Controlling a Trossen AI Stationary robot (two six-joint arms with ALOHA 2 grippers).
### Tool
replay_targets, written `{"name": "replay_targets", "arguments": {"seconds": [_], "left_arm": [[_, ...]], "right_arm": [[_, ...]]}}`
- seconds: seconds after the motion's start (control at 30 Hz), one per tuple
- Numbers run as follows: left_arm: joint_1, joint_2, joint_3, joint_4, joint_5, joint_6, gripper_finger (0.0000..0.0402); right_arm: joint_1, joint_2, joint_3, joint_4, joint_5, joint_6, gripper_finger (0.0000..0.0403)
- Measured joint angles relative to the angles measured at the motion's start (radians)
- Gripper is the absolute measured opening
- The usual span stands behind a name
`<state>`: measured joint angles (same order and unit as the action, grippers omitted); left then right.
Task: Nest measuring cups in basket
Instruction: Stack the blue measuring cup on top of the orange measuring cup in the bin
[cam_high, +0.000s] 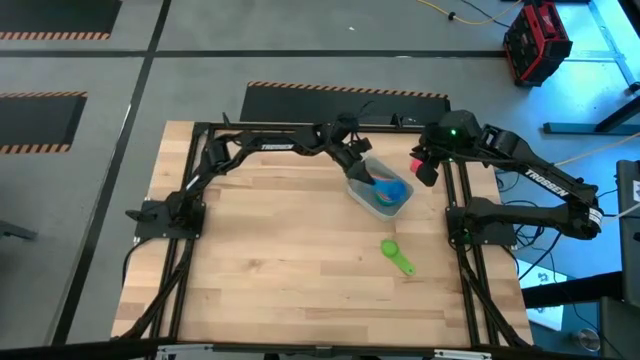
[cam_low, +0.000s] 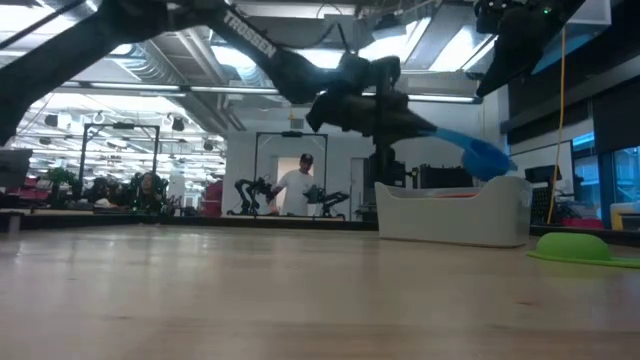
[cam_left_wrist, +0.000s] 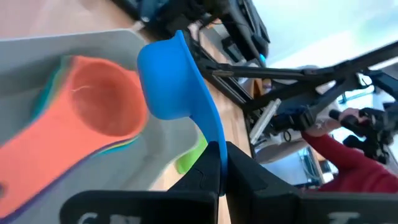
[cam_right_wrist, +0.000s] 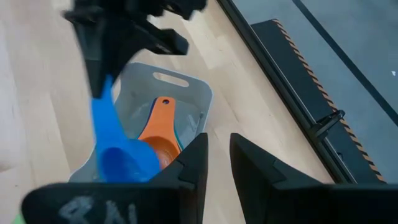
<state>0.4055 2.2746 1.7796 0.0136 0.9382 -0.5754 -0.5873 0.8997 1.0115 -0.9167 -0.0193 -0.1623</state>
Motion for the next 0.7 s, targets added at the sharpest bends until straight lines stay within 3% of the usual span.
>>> {"name": "replay_targets", "arguments": {"seconds": [0.7], "left_arm": [[0.030,0.032,0.000,-0.005,-0.028,-0.078,0.0008]], "right_arm": [[0.000,0.000,0.000,0.000,0.000,0.000,0.0073]]}}
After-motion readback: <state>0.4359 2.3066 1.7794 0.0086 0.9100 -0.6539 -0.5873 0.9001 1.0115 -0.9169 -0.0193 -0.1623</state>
